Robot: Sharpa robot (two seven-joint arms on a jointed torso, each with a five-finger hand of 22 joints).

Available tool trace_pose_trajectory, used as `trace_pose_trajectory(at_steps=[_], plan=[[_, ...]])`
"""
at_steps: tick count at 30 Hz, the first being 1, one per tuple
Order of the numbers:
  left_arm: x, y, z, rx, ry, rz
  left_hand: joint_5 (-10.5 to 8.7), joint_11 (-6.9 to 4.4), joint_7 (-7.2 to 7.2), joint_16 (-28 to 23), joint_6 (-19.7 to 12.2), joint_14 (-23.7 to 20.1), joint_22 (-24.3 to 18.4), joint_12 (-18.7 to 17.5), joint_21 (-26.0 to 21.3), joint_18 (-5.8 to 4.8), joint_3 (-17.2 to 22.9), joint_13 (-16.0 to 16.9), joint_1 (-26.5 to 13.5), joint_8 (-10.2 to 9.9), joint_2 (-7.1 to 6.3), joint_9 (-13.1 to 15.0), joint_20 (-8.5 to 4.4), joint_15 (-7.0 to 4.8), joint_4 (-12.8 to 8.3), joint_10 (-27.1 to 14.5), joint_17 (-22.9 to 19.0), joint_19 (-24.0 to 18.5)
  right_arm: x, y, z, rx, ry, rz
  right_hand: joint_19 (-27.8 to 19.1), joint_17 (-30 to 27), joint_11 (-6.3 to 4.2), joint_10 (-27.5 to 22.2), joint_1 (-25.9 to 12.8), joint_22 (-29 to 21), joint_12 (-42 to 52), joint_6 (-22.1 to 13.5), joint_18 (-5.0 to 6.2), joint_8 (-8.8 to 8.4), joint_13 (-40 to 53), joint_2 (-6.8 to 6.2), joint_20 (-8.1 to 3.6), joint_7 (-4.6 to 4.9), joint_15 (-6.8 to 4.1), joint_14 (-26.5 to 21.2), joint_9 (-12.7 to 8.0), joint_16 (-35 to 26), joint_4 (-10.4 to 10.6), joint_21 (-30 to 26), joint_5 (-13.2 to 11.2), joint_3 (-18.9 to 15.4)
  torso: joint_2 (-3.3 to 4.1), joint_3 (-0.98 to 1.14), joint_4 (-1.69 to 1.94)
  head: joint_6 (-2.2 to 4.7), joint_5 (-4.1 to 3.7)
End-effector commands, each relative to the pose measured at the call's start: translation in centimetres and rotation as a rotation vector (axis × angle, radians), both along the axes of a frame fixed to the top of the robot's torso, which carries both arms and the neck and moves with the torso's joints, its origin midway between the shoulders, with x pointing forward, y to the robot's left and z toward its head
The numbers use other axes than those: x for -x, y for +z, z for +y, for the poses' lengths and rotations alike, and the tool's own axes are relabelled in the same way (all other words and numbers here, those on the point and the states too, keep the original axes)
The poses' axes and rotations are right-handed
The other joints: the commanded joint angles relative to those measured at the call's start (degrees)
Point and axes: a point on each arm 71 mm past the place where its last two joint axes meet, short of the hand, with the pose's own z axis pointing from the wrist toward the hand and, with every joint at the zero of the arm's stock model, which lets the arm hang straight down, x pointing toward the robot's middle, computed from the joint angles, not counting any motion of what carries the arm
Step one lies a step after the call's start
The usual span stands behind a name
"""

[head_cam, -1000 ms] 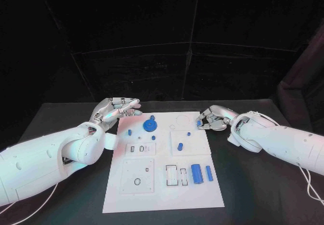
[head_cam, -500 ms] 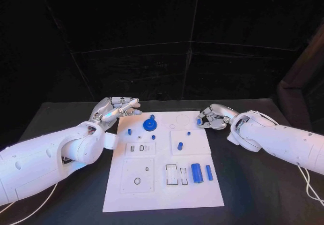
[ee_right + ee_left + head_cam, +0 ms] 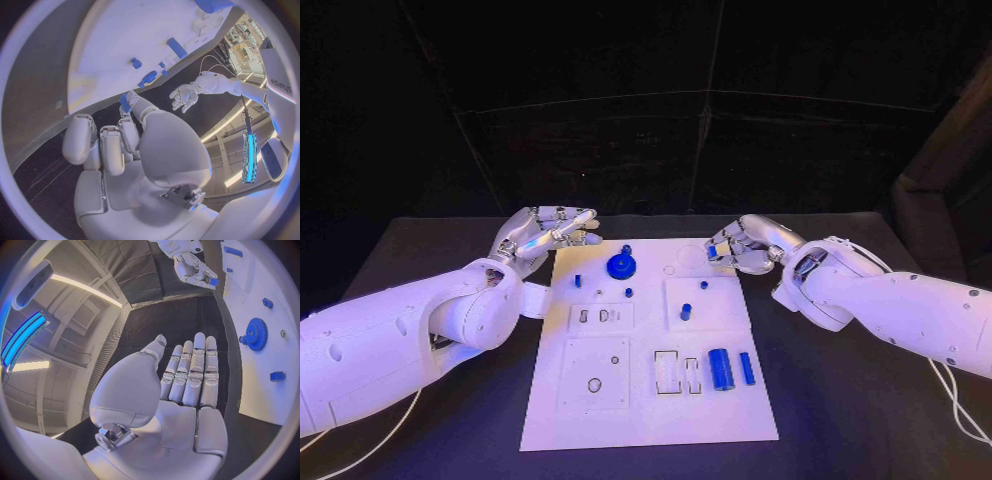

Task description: Assemble the parts on the task board

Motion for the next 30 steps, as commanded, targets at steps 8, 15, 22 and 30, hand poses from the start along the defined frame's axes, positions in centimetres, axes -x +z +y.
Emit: trace_pose_trajectory(at_steps=[8, 15, 22, 30], plan=[[0.1, 0.3, -0.3, 0.005, -0.016, -0.013, 0.15, 0.09, 0.05, -0.28, 0.27, 0.10, -0.07, -0.43, -0.42, 0.42, 0.01, 0.04, 0.02, -0.25, 0.58, -0.01, -0.02, -0.21, -0.38, 0.48, 0.11, 0.46, 1.9, 1.0, 8.4, 0.046, 0.027, 0.013, 0.11, 4.32, -0.06, -0.36, -1.97, -0.22, -0.32, 1.30, -0.80, 0.54, -0.11, -0.71, -0.41, -0.45, -0.24, 3.79, 0.06, -0.36, 1.64, 0.07, 0.03, 3.17, -0.07, -0.22, 0.04, -0.77, 1.45], [0.1, 0.4, -0.3, 0.005, -0.015, -0.015, 0.15, 0.09, 0.05, -0.28, 0.28, 0.11, -0.07, -0.43, -0.43, 0.42, 0.02, 0.04, 0.02, -0.25, 0.58, -0.01, -0.02, -0.21, -0.39, 0.48, 0.11, 0.46, 2.8, 0.5, 13.0, 0.105, 0.088, 0.016, 0.12, 4.08, -0.17, -0.26, -3.09, -0.27, -0.31, 1.58, -0.79, 0.70, -0.08, -1.29, -0.47, -0.59, -0.32, 3.76, 0.11, -0.51, 1.66, 0.03, -1.27, 3.97, -0.06, -0.17, -0.03, -1.19, 2.43], [0.0, 0.4, -0.3, 0.005, -0.008, -0.016, 0.15, 0.09, 0.04, -0.30, 0.29, 0.11, -0.07, -0.45, -0.44, 0.42, 0.04, 0.04, 0.01, -0.26, 0.58, -0.01, -0.03, -0.21, -0.40, 0.50, 0.13, 0.46, 3.8, -1.0, 15.6, 0.162, 0.133, 0.026, 0.07, 3.83, -0.16, -0.41, -3.43, -0.41, -0.54, 1.56, -0.77, 0.69, -0.29, -1.51, -0.48, -0.57, -0.32, 3.70, 0.10, -0.65, 1.68, -0.05, -1.45, 4.08, -0.07, -0.12, -0.23, -1.62, 3.46], [-0.1, 0.4, -0.3, 0.003, -0.003, -0.017, 0.15, 0.09, 0.04, -0.31, 0.29, 0.10, -0.07, -0.45, -0.44, 0.42, 0.05, 0.04, 0.00, -0.27, 0.58, -0.01, -0.03, -0.20, -0.41, 0.50, 0.13, 0.46, 4.5, -2.2, 17.2, 0.172, 0.150, 0.003, 0.05, 3.64, -0.21, -0.60, -3.98, -0.51, -0.80, 1.71, -0.75, 0.80, -0.51, -2.02, -0.50, -0.65, -0.35, 3.66, 0.13, -0.78, 1.65, -0.11, -1.34, 4.22, -0.12, -0.01, -0.39, -1.61, 3.68]])
